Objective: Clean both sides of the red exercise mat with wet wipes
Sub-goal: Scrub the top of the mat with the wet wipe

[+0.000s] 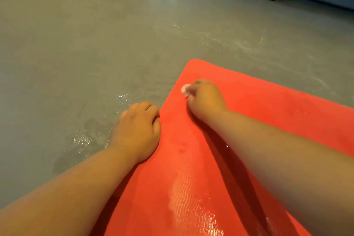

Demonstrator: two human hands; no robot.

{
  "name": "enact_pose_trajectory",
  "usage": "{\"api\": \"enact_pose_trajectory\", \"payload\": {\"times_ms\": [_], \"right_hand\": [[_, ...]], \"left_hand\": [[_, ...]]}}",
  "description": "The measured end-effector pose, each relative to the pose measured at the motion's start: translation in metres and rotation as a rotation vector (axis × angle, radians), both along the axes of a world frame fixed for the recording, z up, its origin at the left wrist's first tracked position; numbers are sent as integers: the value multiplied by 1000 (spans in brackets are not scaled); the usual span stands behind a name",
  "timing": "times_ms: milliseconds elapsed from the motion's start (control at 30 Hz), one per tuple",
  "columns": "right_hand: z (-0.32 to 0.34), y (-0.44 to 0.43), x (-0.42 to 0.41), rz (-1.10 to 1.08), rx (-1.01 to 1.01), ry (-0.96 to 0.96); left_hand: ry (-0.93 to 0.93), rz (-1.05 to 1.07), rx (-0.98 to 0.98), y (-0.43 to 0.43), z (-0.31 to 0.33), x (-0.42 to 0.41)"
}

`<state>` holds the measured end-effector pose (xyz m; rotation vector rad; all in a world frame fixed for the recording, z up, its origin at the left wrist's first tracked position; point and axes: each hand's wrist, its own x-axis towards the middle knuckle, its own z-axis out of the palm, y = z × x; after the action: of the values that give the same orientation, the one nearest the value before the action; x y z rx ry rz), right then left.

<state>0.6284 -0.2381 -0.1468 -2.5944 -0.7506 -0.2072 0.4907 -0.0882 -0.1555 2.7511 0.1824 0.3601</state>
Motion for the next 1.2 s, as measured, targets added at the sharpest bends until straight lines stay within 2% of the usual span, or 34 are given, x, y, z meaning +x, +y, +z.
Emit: {"api": "enact_pose_trajectory", "payload": {"times_ms": [67, 100, 167, 233, 267, 300, 367, 433, 500, 533, 567, 667, 700, 767, 900, 967, 1033, 1133, 1200], "right_hand": [[-5, 11, -20, 266, -41, -98], [-3, 9, -13, 284, -75, -137], [1, -9, 21, 25, -134, -125], [8, -37, 56, -401, -243, -13], [10, -45, 66, -541, -277, 40], [10, -44, 71, -586, -272, 73], [5, -12, 66, -434, -176, 66], [-5, 26, 47, -71, -87, 37], [-10, 43, 34, 186, -120, -23], [-8, 39, 40, 177, -142, -50], [-5, 29, 48, 74, -179, -57], [9, -15, 70, -391, -384, 12], [15, -23, 70, -477, -439, 51], [19, -14, 68, -455, -447, 98], [14, 33, 61, -71, -350, 101], [13, 40, 63, 69, -419, 96], [11, 28, 76, -15, -442, 106], [14, 2, 89, -334, -487, 122], [17, 0, 86, -416, -489, 161]], "left_hand": [[26, 2, -57, 1, 3, 6], [48, -14, -66, 1, 3, 9], [123, -87, -40, 1, 2, 14], [188, -135, -28, 0, 4, 20], [173, -137, -44, -1, 5, 23], [143, -130, -84, -4, 6, 27], [84, -74, -178, -8, 8, 34], [33, -44, -215, -10, 7, 38], [17, -66, -216, -8, 7, 35], [28, -74, -218, -8, 7, 33], [37, -78, -215, -8, 6, 31], [41, -79, -195, -10, 5, 29], [40, -83, -198, -11, 4, 30], [41, -79, -213, -10, 3, 30], [23, -111, -208, -10, 4, 29], [31, -128, -199, -9, 4, 29], [33, -138, -184, -8, 2, 29], [31, -121, -183, -9, 1, 30], [23, -120, -178, -10, 1, 30]]}}
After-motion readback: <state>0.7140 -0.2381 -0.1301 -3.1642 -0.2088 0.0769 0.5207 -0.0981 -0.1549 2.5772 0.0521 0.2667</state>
